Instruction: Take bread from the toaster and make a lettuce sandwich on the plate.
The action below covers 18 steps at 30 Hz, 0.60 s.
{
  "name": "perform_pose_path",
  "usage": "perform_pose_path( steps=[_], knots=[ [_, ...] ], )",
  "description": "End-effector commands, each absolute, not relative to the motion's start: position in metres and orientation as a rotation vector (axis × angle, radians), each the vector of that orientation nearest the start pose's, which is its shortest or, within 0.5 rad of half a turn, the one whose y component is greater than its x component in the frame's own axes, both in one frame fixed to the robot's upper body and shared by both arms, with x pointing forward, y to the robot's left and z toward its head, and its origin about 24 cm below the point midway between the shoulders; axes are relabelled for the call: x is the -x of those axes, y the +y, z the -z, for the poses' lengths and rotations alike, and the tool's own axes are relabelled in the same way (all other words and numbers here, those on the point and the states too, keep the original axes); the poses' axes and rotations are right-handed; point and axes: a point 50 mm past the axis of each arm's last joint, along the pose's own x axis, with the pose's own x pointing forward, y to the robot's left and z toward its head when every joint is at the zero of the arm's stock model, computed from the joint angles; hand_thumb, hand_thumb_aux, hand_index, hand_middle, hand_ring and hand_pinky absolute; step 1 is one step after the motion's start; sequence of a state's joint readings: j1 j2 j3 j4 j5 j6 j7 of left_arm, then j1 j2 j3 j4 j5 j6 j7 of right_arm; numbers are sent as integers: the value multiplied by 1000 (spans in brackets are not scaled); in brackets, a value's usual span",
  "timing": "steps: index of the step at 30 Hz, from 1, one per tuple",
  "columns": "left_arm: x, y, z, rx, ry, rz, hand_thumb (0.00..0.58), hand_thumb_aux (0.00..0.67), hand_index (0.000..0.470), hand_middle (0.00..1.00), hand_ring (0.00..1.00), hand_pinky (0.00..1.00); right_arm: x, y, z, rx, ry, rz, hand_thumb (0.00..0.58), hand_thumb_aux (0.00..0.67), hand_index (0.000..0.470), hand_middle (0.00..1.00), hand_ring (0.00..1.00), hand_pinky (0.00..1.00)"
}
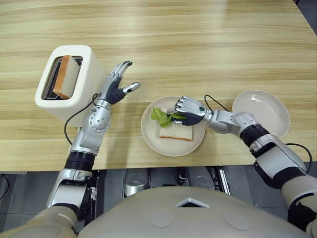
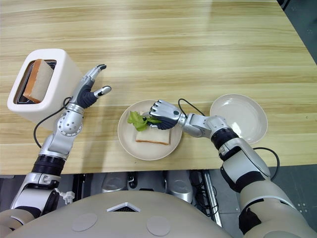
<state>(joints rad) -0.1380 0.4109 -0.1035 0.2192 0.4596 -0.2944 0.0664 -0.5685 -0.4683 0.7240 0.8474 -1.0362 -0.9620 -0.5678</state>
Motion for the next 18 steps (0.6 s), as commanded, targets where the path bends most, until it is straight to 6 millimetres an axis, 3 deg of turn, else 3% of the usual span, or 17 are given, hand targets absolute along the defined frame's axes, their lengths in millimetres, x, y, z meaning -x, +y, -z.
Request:
perform_pose_path(
  steps=[1,2,18],
  knots=[
    [-273,192,-54,-845,-194,162,0,0,0,0,0,0,-268,-117,-14,1176,-777,-974,509,436,299,890,890,890],
    [-273,190,-52,-844,-190,168,0,0,0,0,0,0,-269,-119,-17,1190,-785,-965,0,0,0,0,0,0],
    [-268,192,-50,-833,-169,184,0,0,0,0,0,0,-287,-166,-90,1310,-860,-726,0,0,0,0,0,0]
  ],
)
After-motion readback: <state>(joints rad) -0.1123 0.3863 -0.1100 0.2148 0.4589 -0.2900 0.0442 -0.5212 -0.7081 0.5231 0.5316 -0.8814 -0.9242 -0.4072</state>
